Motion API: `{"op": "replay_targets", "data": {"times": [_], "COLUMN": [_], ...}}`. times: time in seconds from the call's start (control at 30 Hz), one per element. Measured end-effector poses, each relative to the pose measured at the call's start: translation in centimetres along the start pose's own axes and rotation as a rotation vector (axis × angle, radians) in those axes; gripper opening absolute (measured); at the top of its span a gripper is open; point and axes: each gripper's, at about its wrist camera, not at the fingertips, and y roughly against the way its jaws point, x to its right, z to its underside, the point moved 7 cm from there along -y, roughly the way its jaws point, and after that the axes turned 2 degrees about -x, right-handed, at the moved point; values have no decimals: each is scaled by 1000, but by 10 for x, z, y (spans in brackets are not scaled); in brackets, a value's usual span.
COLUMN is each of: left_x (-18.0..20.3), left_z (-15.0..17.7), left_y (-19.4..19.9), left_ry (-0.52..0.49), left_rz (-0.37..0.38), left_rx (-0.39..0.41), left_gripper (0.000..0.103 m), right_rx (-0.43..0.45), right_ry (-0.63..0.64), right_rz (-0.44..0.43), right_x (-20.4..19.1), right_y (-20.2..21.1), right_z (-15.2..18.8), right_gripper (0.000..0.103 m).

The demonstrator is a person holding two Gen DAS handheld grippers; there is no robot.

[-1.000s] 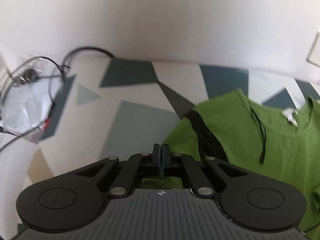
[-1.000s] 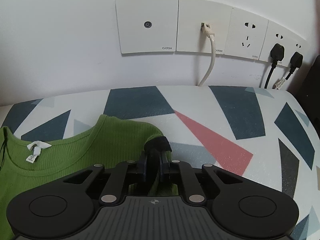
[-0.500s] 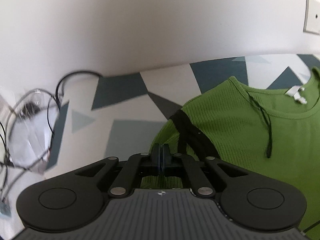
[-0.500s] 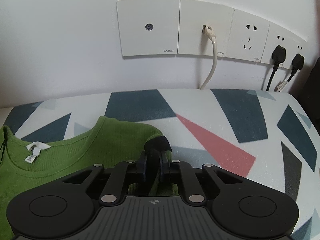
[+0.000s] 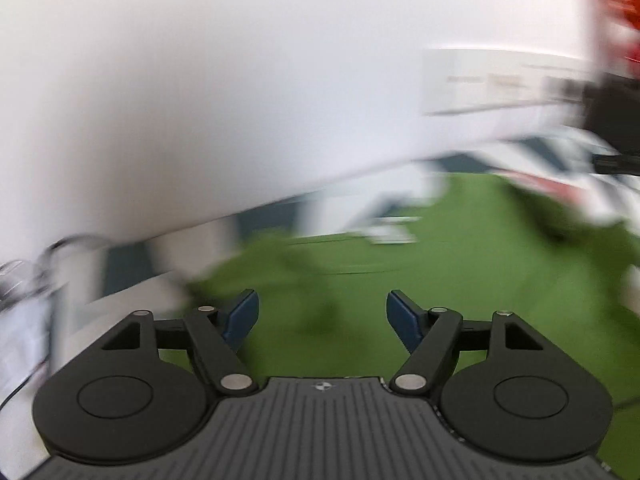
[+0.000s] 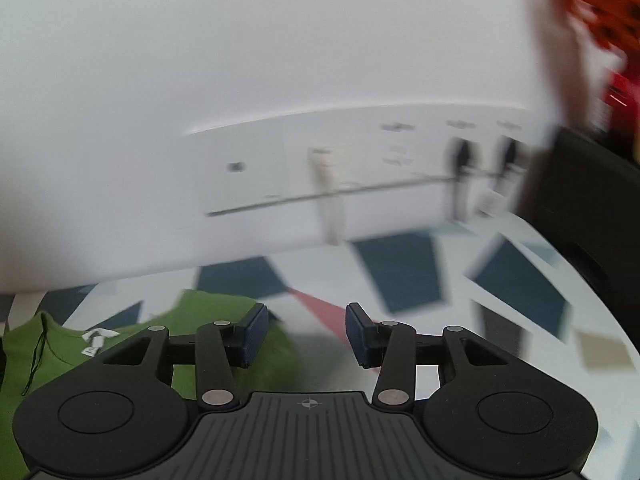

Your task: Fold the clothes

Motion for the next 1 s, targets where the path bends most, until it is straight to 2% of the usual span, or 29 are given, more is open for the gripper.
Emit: {"op": "replay_targets", "data": {"times": [0.03,0.1,0.23,0.27,0.3,0.33,0.37,0.4,0.5,0.6,0.8,0.9,1.0], "left_x": [24,66,103,109,114,114,113,112,98,68,-25,-57,-75], "left_z": [0,3,10,12,13,14,15,16,9,0,16,30,44], "left_y": [-2,-9,-31,-37,-43,-47,-50,-54,-41,-10,35,40,37], "left_ry": [-77,-245,-344,-347,-360,-368,-373,-379,-282,-161,87,189,273], "left_rz": [66,117,135,143,142,128,113,97,101,45,-145,-249,-268], "left_rx": [1,2,-29,-49,-63,-70,-76,-82,-62,-23,-29,-51,-83], "left_gripper": [72,72,71,66,49,37,12,6,4,4,3,3,3], "right_rx": [-13,-50,-111,-114,-115,-115,-113,-111,-100,-86,-55,-95,-156], "right_ry": [-23,-40,-62,-76,-89,-99,-102,-103,-120,-127,-133,-120,-62], "right_rz": [14,43,84,86,82,80,79,77,60,46,-1,-63,-113], "right_x": [13,34,67,70,73,75,75,75,75,72,58,38,11], "right_y": [8,17,29,32,35,37,40,40,41,42,42,28,8], "right_z": [5,16,47,52,57,60,63,65,65,60,35,27,30], "right_gripper": [40,41,39,39,39,39,39,39,40,40,42,44,44]}}
